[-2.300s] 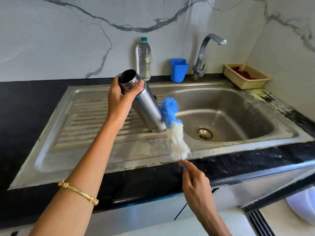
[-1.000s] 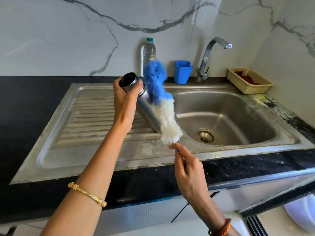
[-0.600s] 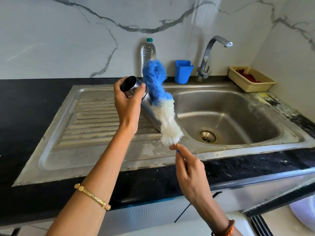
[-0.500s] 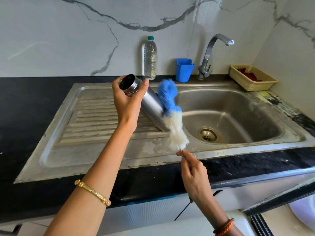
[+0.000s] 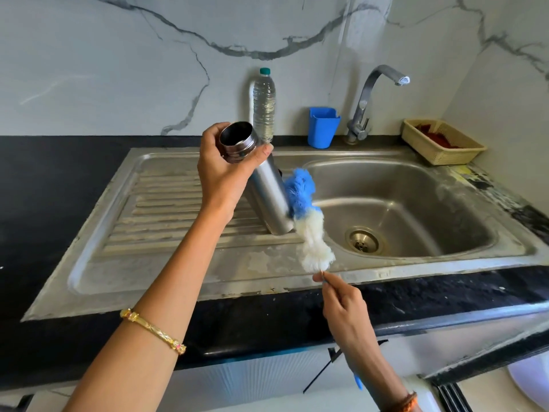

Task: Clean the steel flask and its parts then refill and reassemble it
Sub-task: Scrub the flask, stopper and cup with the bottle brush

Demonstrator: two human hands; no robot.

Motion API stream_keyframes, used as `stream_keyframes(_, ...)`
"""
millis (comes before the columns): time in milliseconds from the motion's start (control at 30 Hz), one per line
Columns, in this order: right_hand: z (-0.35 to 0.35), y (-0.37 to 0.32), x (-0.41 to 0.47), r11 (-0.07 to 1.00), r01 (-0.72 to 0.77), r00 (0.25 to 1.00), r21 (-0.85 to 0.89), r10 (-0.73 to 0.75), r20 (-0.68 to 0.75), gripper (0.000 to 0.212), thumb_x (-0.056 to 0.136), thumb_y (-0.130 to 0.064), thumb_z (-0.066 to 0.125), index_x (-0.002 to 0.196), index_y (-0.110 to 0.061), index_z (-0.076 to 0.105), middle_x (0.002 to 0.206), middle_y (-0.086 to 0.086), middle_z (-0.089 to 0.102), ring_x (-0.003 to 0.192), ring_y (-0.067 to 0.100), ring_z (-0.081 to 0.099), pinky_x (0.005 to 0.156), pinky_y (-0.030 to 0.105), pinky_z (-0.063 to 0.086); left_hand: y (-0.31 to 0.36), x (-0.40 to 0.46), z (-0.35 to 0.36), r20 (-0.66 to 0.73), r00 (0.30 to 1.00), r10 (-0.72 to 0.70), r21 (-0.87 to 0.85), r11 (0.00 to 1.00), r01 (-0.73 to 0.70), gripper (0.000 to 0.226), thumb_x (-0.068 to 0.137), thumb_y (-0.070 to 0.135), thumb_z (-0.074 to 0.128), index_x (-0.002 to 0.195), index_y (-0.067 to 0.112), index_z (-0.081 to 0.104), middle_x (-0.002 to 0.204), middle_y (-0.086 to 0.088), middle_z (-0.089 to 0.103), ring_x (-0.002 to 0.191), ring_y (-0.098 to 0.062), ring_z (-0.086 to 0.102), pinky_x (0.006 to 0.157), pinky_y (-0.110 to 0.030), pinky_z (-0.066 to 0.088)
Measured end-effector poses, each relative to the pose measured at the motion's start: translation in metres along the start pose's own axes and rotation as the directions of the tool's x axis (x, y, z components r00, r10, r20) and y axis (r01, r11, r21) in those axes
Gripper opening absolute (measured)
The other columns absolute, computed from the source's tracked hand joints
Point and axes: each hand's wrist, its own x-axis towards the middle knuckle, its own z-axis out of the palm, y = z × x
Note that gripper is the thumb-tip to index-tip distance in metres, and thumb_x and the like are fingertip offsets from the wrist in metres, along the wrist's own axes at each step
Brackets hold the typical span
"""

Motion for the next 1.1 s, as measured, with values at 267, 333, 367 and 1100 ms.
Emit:
stream_keyframes(267,0.009,-0.024,-0.008,0.978,0.206,0.977,-0.006,-0.206,0.049,0.028,0.096,-0.012,0.037,0.101,-0.027,0.06,0.038,-0.006,0.033,0.038,0.007,0.025,0.044,0.018,0.021,-0.005,0.003,-0.012,-0.047,0.998,-0.053,0.022,0.998,0.054,0.038,0.076,0.011,0.072,0.104,0.025,0.051,0.09,0.015,0.058,0.076,0.008,0.056,0.072,-0.01,0.043)
stream_keyframes(333,0.007,-0.013,0.001,0.991,0.116,0.993,-0.061,-0.114,0.029,0.028,0.097,-0.012,0.038,0.106,-0.021,0.062,0.037,-0.008,0.036,0.038,0.006,0.029,0.046,0.02,0.024,-0.005,0.002,-0.015,-0.037,0.996,-0.08,-0.004,0.997,0.08,0.036,0.079,0.011,0.069,0.105,0.024,0.049,0.09,0.015,0.056,0.072,0.012,0.054,0.067,-0.006,0.042)
stream_keyframes(367,0.005,-0.01,0.003,0.996,0.071,0.997,-0.055,-0.07,0.024,0.028,0.097,-0.012,0.038,0.108,-0.019,0.063,0.036,-0.009,0.036,0.038,0.005,0.03,0.047,0.02,0.025,-0.004,0.001,-0.015,-0.021,0.996,-0.086,-0.012,0.996,0.086,0.034,0.081,0.012,0.068,0.105,0.024,0.048,0.09,0.014,0.056,0.071,0.014,0.054,0.067,-0.005,0.041)
stream_keyframes(1100,0.013,-0.027,-0.021,0.956,0.263,0.965,-0.131,-0.258,0.053,0.028,0.096,-0.018,0.041,0.11,-0.032,0.06,0.039,-0.005,0.038,0.037,0.011,0.031,0.047,0.021,0.023,-0.009,-0.02,-0.004,-0.132,0.989,-0.064,-0.197,0.98,0.037,0.031,0.086,0.005,0.063,0.104,0.019,0.042,0.094,0.007,0.053,0.072,0.011,0.056,0.071,-0.011,0.045)
